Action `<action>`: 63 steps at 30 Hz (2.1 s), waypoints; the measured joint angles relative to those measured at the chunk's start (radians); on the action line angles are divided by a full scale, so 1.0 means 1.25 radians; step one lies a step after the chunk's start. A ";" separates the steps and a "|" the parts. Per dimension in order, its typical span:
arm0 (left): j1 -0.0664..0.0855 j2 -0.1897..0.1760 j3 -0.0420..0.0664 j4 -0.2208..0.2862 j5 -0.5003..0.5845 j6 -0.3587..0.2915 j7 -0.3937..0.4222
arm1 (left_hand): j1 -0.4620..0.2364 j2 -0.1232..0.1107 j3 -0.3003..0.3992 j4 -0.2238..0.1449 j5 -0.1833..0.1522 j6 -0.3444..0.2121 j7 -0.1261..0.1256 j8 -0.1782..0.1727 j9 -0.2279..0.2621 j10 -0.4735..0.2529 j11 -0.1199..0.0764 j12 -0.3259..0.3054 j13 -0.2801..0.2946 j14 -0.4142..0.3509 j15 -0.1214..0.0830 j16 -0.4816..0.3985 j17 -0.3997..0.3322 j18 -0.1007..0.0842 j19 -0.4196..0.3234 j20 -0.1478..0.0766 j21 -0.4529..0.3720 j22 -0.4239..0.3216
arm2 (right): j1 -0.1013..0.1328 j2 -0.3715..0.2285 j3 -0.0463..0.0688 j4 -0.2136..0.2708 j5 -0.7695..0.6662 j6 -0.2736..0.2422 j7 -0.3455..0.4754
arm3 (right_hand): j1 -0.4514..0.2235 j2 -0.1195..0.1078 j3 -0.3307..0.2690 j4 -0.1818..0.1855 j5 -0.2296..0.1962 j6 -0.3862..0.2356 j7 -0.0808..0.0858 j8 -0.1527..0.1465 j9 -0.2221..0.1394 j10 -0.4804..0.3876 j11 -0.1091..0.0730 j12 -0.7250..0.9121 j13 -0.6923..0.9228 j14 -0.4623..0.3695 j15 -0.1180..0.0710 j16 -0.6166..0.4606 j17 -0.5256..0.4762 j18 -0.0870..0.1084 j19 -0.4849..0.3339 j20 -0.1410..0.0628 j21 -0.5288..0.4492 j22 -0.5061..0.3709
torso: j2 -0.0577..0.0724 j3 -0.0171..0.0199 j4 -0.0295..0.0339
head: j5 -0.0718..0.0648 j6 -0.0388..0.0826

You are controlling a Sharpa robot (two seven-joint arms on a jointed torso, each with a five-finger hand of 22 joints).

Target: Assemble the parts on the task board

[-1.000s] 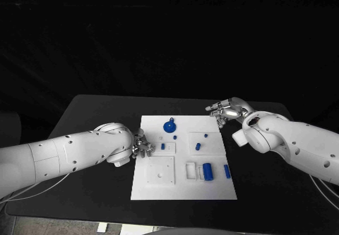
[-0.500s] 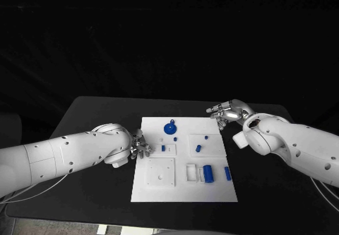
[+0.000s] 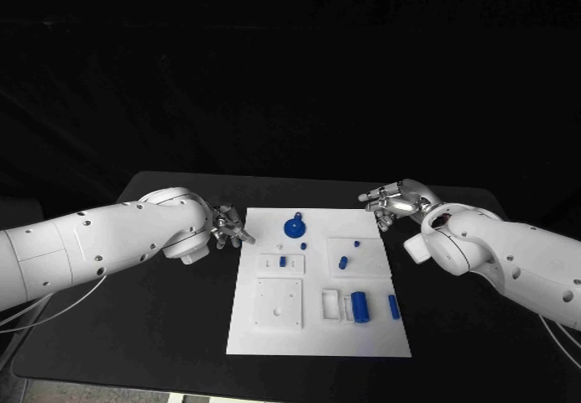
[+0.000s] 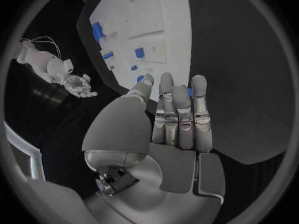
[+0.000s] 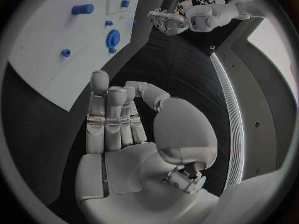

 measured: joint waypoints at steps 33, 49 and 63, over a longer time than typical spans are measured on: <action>0.003 0.043 -0.032 -0.173 -0.318 -0.140 0.269 | 0.197 0.000 0.019 -0.115 -0.017 -0.054 0.032 0.000 -0.242 -0.128 0.061 -0.129 -0.185 -0.015 0.037 -0.145 -0.019 0.031 -0.023 0.040 -0.073 0.017 | 0.000 0.008 0.000 -0.012 -0.002 -0.002 0.005 | 0.000 0.000 -0.004 0.004 0.003 -0.004 0.001 0.000 0.000 0.000 0.000 0.000 0.000 0.000 0.000 0.000 0.000 0.000 0.000 0.000 0.000 0.000 | 0.001 -0.0015 -0.0004 | 0.038 0.028; -0.040 0.079 -0.033 -0.221 -0.335 -0.046 0.332 | 0.199 0.038 -0.068 -0.080 -0.020 -0.071 0.035 0.000 -0.247 -0.157 0.063 -0.132 -0.185 -0.035 0.043 -0.145 -0.013 0.031 -0.014 0.049 -0.135 0.017 | 0.000 0.011 0.000 -0.009 -0.002 -0.001 0.007 | 0.000 0.000 -0.005 0.005 0.003 -0.003 0.001 0.000 0.000 0.000 0.000 0.000 0.000 0.000 0.000 0.000 0.000 0.000 0.000 0.000 0.000 0.000 | 0.001 -0.0017 -0.0005 | 0.040 0.027; -0.059 0.106 -0.033 -0.286 -0.293 -0.048 0.385 | 0.213 0.072 -0.051 -0.056 -0.019 -0.104 0.050 0.000 -0.249 -0.197 0.077 -0.132 -0.186 -0.042 0.050 -0.145 -0.016 0.031 -0.009 0.053 -0.143 0.017 | 0.000 0.012 0.000 -0.005 -0.002 -0.001 0.008 | 0.000 0.000 -0.005 0.005 0.003 -0.003 0.000 0.000 0.000 0.000 0.000 0.000 0.000 0.000 0.000 0.000 0.000 0.000 0.000 0.000 0.000 0.000 | 0.001 -0.0014 -0.0009 | 0.041 0.029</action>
